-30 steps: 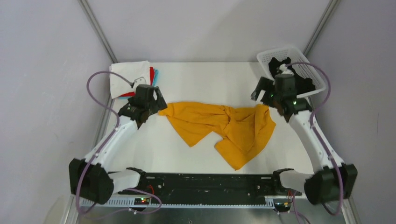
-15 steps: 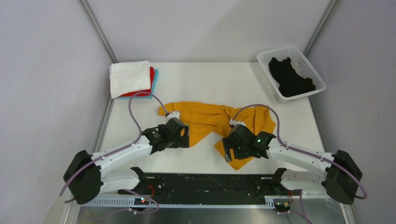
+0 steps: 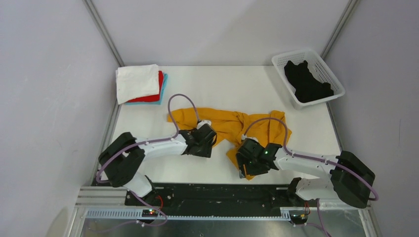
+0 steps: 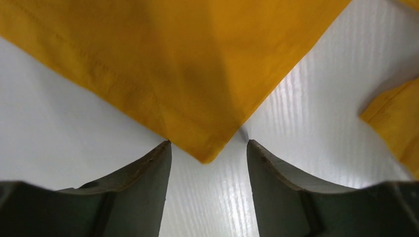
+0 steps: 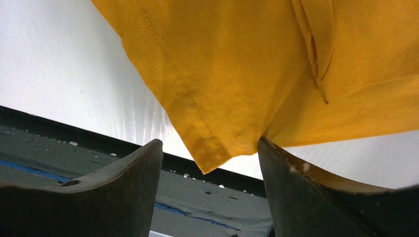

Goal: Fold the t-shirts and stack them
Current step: Flatten out the tshirt

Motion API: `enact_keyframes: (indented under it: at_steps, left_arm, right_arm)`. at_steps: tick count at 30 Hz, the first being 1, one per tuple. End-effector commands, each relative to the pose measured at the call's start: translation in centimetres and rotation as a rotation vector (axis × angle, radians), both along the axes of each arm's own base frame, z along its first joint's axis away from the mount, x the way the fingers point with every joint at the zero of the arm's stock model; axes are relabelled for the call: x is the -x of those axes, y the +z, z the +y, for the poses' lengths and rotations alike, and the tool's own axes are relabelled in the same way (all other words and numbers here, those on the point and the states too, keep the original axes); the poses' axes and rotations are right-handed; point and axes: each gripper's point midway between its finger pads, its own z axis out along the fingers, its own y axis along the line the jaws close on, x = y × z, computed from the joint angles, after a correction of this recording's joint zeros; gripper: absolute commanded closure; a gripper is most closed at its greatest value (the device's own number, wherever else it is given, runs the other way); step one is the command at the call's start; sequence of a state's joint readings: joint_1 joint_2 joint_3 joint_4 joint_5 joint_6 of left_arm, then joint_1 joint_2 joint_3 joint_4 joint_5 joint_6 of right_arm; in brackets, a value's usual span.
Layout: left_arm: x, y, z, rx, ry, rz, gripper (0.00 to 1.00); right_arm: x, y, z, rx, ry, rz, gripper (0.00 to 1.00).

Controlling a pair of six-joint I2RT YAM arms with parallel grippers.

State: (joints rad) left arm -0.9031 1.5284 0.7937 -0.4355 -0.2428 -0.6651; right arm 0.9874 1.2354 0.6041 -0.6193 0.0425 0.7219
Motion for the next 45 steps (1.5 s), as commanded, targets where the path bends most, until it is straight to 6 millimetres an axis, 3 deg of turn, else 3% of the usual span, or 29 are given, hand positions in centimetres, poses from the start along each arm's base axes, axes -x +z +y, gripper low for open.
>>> enact_keyframes:
  at_steps: [1,4,7,8,11,13,14,18,20,24,27,29,35,38,43,45]
  left_arm:
    - [-0.2,-1.1,-1.3,0.010,-0.015,0.027,0.39]
    - [-0.5,-1.7,-1.5,-0.003,-0.016,0.032,0.57]
    - [-0.4,-2.3,-1.4,-0.017,-0.012,0.045,0.93]
    - [-0.5,-2.6,-1.1,-0.027,-0.003,0.050,0.96]
    - [-0.7,-2.8,0.1,-0.049,0.053,0.030,1.00]
    - [-1.3,-2.2,1.1,-0.050,0.101,-0.011,1.00]
    - [-1.4,-2.1,2.1,-0.067,0.132,-0.033,1.00]
    - [-2.8,0.5,4.5,-0.049,0.228,-0.164,1.00]
    - [-3.5,2.0,5.3,-0.028,0.264,-0.221,1.00]
    - [-4.7,5.1,6.4,0.020,0.317,-0.325,1.00]
    - [-5.6,8.2,7.3,0.068,0.350,-0.414,1.00]
    - [-6.0,10.3,7.9,0.105,0.368,-0.465,1.00]
    - [-7.3,16.6,10.8,0.135,0.441,-0.635,1.00]
    - [-7.4,19.9,12.8,0.146,0.497,-0.720,1.00]
    - [-6.6,22.3,16.9,0.125,0.617,-0.798,1.00]
    - [-5.9,23.3,18.3,0.132,0.665,-0.826,1.00]
  right_arm:
    - [0.1,-1.3,0.1,0.014,-0.031,0.015,0.26]
    - [0.2,-1.7,-0.5,0.036,-0.041,0.023,0.29]
    - [0.1,-2.0,-1.1,0.058,-0.060,0.022,0.34]
    - [0.1,-2.3,-1.4,0.071,-0.067,0.022,0.34]
    - [-0.1,-2.9,-2.7,0.128,-0.104,0.011,0.41]
    - [-0.3,-3.1,-3.1,0.151,-0.124,0.002,0.53]
    - [-0.5,-3.1,-3.0,0.147,-0.128,-0.004,0.65]
    - [-1.6,-2.0,-2.3,0.092,-0.147,-0.056,0.94]
    - [-2.7,-0.8,-2.3,0.058,-0.171,-0.114,1.00]
    - [-6.4,3.4,-2.5,-0.076,-0.242,-0.264,1.00]
    - [-9.7,9.2,-2.3,-0.233,-0.293,-0.435,1.00]
    - [-11.7,12.5,-3.2,-0.281,-0.334,-0.537,1.00]
    - [-16.6,21.6,-7.8,-0.285,-0.462,-0.820,1.00]
    - [-18.6,26.2,-12.1,-0.223,-0.600,-0.980,1.00]
    - [-20.7,30.6,-18.8,-0.146,-0.768,-1.093,1.00]
    - [-21.3,32.1,-19.7,-0.146,-0.755,-1.123,1.00]
